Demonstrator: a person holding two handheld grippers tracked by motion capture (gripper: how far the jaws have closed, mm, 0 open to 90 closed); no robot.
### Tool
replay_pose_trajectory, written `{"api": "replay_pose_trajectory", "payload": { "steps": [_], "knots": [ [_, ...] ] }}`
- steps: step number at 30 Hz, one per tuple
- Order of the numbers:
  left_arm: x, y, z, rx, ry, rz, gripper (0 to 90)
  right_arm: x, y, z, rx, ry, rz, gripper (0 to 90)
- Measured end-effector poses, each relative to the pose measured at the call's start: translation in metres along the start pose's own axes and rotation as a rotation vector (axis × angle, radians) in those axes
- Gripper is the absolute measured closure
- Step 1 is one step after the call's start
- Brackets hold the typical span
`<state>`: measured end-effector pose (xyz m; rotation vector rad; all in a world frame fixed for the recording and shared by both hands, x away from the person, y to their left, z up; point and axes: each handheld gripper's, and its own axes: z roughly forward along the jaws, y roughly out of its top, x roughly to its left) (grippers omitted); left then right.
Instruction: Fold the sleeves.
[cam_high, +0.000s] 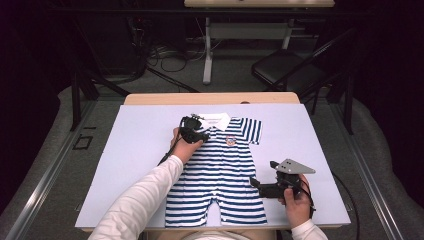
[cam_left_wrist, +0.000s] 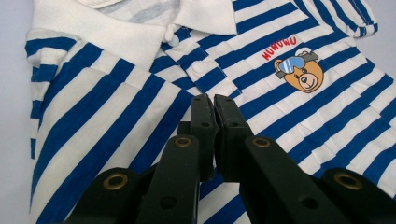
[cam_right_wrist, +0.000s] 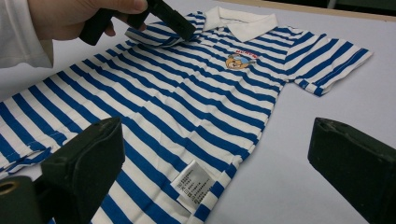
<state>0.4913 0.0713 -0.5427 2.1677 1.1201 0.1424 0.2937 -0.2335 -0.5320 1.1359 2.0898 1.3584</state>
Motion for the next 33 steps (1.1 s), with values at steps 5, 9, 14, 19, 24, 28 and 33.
{"api": "replay_pose_trajectory", "payload": {
  "steps": [5,9,14,19,24,28,33],
  "knots": [
    [-0.001,-0.001,0.003,0.005,0.001,-0.002,87.3,0.000,0.000,0.000,-0.001,0.001,0.000,3.4],
    [-0.001,-0.001,0.003,0.004,-0.001,-0.003,86.9,0.000,0.000,0.000,-0.001,0.000,0.003,3.4],
    [-0.002,0.000,0.000,-0.004,-0.006,0.002,84.5,0.000,0.000,0.000,-0.001,0.001,0.001,3.4],
    [-0.003,0.000,-0.002,-0.014,-0.010,0.004,80.7,0.000,0.000,0.000,0.000,0.001,0.001,3.4],
    [-0.002,0.001,-0.006,-0.026,-0.004,0.001,74.8,0.000,0.000,0.000,0.001,0.000,0.002,3.5],
    [-0.002,0.002,-0.008,-0.041,0.000,-0.009,70.8,0.000,0.000,0.001,0.001,0.000,0.000,3.4],
    [0.002,0.003,-0.013,-0.054,0.023,-0.017,61.0,0.000,0.000,0.001,0.001,-0.001,0.000,3.5]
  ]
}}
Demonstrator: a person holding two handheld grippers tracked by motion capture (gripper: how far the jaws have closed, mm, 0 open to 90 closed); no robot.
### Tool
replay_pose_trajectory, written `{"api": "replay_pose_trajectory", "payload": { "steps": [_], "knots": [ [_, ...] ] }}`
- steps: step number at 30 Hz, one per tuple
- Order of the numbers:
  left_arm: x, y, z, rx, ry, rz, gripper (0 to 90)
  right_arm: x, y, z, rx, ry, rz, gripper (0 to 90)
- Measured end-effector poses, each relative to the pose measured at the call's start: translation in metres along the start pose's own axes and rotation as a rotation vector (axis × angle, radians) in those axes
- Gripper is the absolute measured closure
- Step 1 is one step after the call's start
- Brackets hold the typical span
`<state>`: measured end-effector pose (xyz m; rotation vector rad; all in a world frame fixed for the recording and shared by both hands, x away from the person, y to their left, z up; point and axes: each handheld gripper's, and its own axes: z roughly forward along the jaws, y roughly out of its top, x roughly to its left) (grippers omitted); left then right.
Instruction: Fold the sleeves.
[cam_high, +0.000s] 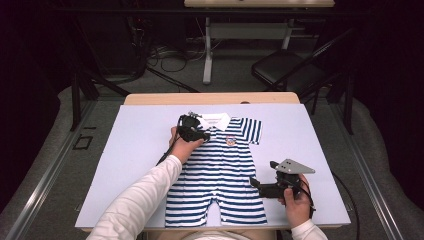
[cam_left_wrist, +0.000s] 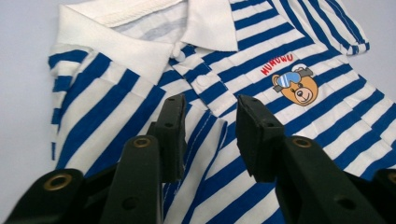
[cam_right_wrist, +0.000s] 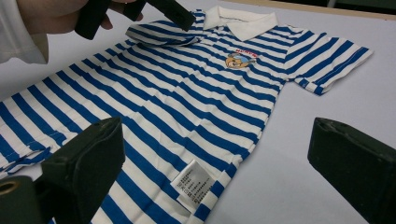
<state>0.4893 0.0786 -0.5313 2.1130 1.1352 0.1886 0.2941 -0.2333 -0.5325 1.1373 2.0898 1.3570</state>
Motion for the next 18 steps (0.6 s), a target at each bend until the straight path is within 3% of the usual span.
{"api": "replay_pose_trajectory", "payload": {
  "steps": [13,18],
  "knots": [
    [0.015,0.006,-0.023,-0.054,0.026,-0.004,53.7,0.000,0.000,0.001,0.004,-0.002,-0.001,3.5],
    [0.018,0.008,-0.031,-0.065,0.034,0.019,50.6,0.001,-0.001,0.002,0.008,-0.001,0.000,3.5]
  ]
}}
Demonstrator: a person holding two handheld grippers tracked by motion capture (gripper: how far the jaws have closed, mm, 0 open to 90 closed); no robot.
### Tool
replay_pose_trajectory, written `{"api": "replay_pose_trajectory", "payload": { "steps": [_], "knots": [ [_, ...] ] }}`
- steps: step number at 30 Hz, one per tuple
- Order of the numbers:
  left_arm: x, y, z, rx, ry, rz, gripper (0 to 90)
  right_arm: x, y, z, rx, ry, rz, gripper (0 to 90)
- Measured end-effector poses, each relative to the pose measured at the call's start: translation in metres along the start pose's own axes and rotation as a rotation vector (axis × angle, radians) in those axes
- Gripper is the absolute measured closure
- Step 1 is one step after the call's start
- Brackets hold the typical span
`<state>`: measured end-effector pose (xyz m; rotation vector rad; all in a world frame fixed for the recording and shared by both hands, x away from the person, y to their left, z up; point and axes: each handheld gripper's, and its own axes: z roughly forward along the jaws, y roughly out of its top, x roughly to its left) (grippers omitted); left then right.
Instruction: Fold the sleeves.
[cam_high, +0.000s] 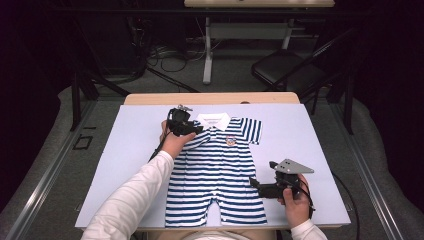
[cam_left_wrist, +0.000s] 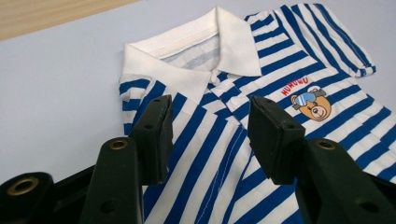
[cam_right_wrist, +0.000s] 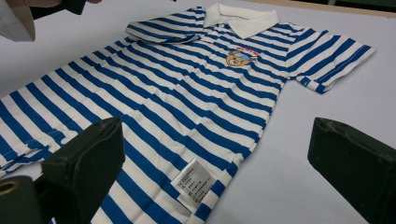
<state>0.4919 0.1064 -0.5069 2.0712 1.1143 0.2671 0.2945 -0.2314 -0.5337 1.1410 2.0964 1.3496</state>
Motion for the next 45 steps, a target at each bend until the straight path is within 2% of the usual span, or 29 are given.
{"api": "replay_pose_trajectory", "payload": {
  "steps": [2,4,8,12,21,25,28,31,33,36,37,39,45],
  "knots": [
    [0.001,0.001,-0.002,-0.004,-0.009,0.006,50.7,0.000,0.000,0.000,0.005,0.000,0.000,3.5],
    [0.000,0.001,-0.004,-0.015,0.001,0.021,48.3,0.001,0.000,0.000,0.004,0.000,-0.001,3.5],
    [0.001,0.002,-0.009,-0.029,-0.010,0.016,48.2,0.001,0.000,0.000,0.005,0.000,0.000,3.5],
    [0.002,0.003,-0.013,-0.037,0.002,0.008,45.4,0.001,0.000,0.000,0.005,0.000,-0.002,3.5],
    [0.006,0.001,-0.020,-0.054,-0.011,0.001,29.9,-0.001,0.000,0.001,0.008,-0.003,-0.005,3.5],
    [0.010,-0.001,-0.024,-0.069,-0.024,-0.023,22.2,-0.003,0.001,0.000,0.005,-0.013,-0.006,3.5],
    [0.012,-0.003,-0.029,-0.092,-0.024,-0.021,16.0,-0.008,0.003,0.001,0.026,-0.035,0.007,3.5],
    [0.013,-0.006,-0.035,-0.113,-0.029,-0.029,15.0,-0.011,0.003,0.002,0.046,-0.044,0.007,3.5],
    [0.015,-0.008,-0.038,-0.119,-0.032,-0.037,9.2,-0.013,0.004,0.005,0.068,-0.048,0.020,3.5],
    [0.016,-0.010,-0.042,-0.135,-0.042,-0.064,7.2,-0.014,0.006,0.007,0.079,-0.050,0.016,3.5],
    [0.017,-0.011,-0.044,-0.142,-0.050,-0.080,3.0,-0.015,0.008,0.008,0.086,-0.054,0.014,3.4],
    [0.018,-0.013,-0.047,-0.142,-0.059,-0.094,2.0,-0.016,0.010,0.009,0.087,-0.054,0.013,3.5],
    [0.022,-0.017,-0.058,-0.122,-0.042,-0.082,0.5,-0.020,0.019,0.016,0.119,-0.060,0.010,3.5]
  ]
}}
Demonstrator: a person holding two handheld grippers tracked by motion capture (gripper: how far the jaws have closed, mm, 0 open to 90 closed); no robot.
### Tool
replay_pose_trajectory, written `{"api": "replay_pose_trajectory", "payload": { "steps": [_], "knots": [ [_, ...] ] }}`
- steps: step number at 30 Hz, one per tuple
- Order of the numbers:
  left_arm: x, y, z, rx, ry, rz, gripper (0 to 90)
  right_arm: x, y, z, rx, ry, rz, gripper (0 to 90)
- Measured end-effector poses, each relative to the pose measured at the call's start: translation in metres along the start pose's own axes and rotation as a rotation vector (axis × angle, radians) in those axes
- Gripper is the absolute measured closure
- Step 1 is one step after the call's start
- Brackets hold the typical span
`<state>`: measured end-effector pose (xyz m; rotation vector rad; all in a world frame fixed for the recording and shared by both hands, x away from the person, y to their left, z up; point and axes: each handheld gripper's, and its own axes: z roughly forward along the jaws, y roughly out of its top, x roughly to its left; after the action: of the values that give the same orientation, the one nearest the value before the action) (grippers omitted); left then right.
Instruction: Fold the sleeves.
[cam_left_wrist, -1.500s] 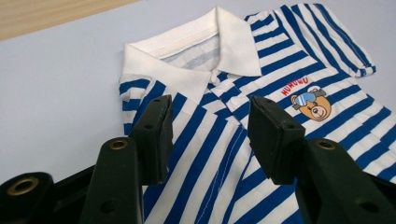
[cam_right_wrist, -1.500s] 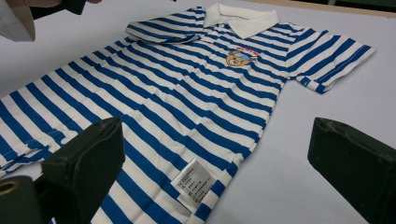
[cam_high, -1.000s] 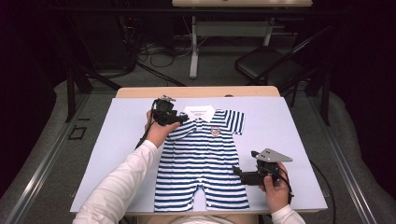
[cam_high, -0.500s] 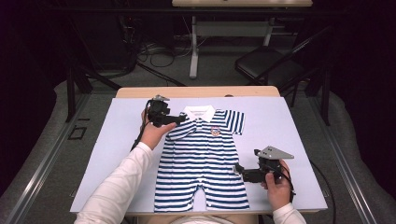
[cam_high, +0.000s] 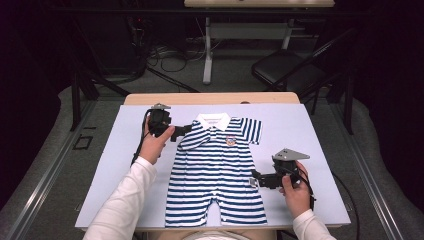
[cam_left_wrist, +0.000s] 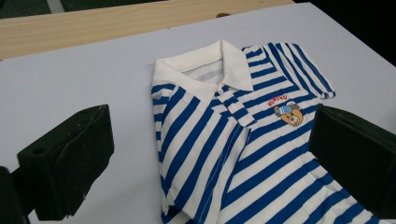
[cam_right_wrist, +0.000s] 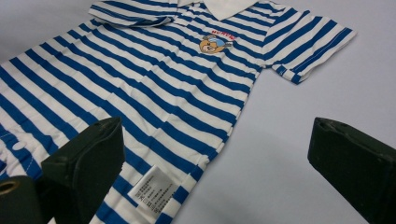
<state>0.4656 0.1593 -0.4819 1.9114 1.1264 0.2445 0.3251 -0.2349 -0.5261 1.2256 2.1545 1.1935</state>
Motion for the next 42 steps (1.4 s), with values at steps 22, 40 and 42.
{"api": "replay_pose_trajectory", "payload": {
  "steps": [22,40,42],
  "knots": [
    [0.015,-0.011,-0.035,-0.031,-0.010,0.016,0.8,-0.011,0.040,0.027,0.072,-0.038,-0.031,1.8],
    [0.014,-0.017,-0.045,-0.030,-0.005,0.047,0.8,-0.039,0.082,0.046,0.082,-0.058,0.016,0.1],
    [0.014,-0.017,-0.046,-0.030,-0.006,0.047,0.8,-0.041,0.087,0.049,0.092,-0.053,0.012,0.1]
  ]
}}
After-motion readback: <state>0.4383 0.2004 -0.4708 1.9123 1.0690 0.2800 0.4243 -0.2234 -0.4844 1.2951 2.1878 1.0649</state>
